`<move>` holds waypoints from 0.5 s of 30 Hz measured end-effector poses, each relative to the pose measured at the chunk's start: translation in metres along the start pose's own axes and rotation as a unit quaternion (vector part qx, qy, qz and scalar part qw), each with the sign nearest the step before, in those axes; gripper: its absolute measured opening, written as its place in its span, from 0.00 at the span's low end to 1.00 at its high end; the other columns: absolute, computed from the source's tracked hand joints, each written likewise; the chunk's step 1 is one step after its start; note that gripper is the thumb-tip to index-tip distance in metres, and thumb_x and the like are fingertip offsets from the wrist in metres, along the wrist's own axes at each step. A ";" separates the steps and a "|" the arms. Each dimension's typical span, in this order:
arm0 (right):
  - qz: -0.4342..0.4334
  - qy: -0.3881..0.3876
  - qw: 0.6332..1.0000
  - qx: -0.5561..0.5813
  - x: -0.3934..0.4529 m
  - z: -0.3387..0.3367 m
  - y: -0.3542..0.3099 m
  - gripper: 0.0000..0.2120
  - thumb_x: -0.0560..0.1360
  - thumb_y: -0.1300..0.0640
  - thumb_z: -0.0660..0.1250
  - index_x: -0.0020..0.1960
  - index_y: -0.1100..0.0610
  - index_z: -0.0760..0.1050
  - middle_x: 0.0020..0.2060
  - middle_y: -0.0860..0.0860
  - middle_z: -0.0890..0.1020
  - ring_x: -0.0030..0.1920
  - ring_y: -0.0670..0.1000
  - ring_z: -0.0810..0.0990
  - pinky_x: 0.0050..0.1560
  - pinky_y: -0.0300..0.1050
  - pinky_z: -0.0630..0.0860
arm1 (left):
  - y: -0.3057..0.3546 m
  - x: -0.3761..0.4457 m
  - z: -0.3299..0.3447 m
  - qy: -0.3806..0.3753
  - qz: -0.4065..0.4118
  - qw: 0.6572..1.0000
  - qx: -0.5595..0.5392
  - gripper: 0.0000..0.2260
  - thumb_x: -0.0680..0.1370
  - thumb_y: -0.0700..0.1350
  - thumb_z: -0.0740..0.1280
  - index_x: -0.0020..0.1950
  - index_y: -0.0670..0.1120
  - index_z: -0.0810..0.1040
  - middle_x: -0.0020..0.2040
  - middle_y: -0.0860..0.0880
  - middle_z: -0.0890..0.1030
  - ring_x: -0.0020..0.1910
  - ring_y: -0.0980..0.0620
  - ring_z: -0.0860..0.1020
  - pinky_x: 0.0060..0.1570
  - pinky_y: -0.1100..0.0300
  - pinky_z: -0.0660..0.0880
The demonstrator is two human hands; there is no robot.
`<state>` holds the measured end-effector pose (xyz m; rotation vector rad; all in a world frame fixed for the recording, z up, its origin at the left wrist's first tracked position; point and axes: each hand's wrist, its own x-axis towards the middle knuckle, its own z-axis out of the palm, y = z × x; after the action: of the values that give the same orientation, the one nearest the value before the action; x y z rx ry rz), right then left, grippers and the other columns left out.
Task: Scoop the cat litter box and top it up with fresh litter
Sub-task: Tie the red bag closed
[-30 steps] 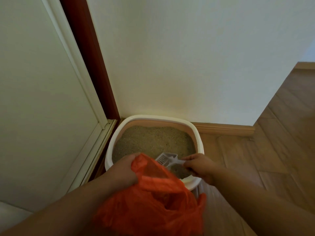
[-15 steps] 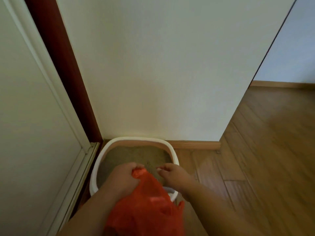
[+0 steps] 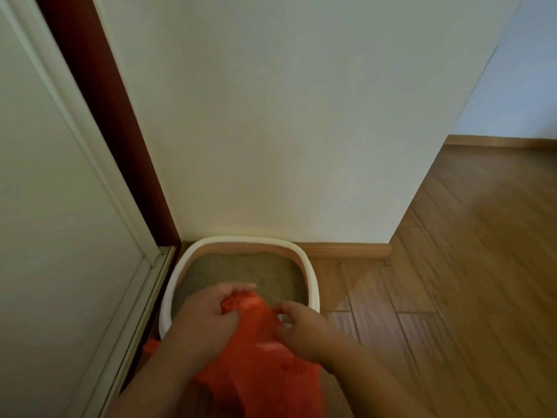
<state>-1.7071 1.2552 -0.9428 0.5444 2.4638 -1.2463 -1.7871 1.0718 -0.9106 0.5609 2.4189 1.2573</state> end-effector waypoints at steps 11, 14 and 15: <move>0.002 0.142 0.988 -0.064 0.024 0.012 0.010 0.06 0.83 0.51 0.60 0.50 0.52 0.69 0.42 0.49 0.81 0.39 0.49 0.81 0.40 0.51 0.80 | 0.004 -0.015 -0.015 0.090 0.012 0.994 -0.063 0.19 0.78 0.38 0.67 0.52 0.64 0.84 0.46 0.67 0.83 0.44 0.64 0.82 0.39 0.70 0.76; -0.006 0.129 0.988 -0.088 0.026 0.006 0.010 0.08 0.82 0.48 0.63 0.53 0.52 0.69 0.41 0.49 0.79 0.39 0.49 0.80 0.39 0.49 0.79 | 0.005 -0.015 -0.016 0.127 0.025 0.989 -0.072 0.18 0.79 0.39 0.67 0.53 0.65 0.84 0.49 0.72 0.81 0.49 0.67 0.80 0.49 0.65 0.78; -0.007 0.116 0.987 -0.109 0.026 0.004 0.010 0.09 0.81 0.47 0.65 0.54 0.52 0.70 0.43 0.48 0.79 0.40 0.49 0.79 0.38 0.46 0.76 | 0.005 -0.014 -0.017 0.142 0.031 0.986 -0.076 0.18 0.79 0.40 0.68 0.53 0.65 0.84 0.49 0.72 0.81 0.50 0.67 0.79 0.52 0.63 0.78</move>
<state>-1.7242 1.2625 -0.9638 0.6433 2.7564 -0.9460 -1.7824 1.0562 -0.8955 0.4415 2.5145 1.6308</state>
